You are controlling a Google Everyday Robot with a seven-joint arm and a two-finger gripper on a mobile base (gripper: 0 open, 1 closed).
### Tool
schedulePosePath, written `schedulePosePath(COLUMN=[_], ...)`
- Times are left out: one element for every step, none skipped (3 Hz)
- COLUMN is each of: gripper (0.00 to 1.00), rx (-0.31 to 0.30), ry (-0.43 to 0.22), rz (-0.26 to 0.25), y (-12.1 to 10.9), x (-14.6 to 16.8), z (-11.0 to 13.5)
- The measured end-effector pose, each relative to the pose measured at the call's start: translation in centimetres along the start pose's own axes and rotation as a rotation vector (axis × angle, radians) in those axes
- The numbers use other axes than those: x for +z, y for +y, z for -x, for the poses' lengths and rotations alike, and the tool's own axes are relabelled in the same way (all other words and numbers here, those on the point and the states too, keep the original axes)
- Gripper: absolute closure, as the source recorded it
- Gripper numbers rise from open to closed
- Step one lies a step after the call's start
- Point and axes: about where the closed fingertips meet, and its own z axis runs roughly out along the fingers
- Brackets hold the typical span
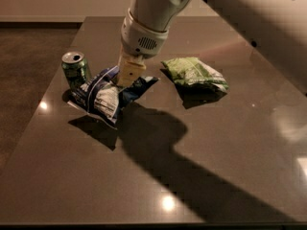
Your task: Move blue chip bag near green can
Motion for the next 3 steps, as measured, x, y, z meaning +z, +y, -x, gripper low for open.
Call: schedulePosePath(gripper=[0.57, 0.34, 0.12], rx=[-0.014, -0.018, -0.020], ry=[0.006, 0.020, 0.019], rz=[-0.007, -0.012, -0.013], y=[-0.63, -1.15, -1.12], x=[1.05, 1.86, 1.88], z=[0.99, 1.26, 1.36])
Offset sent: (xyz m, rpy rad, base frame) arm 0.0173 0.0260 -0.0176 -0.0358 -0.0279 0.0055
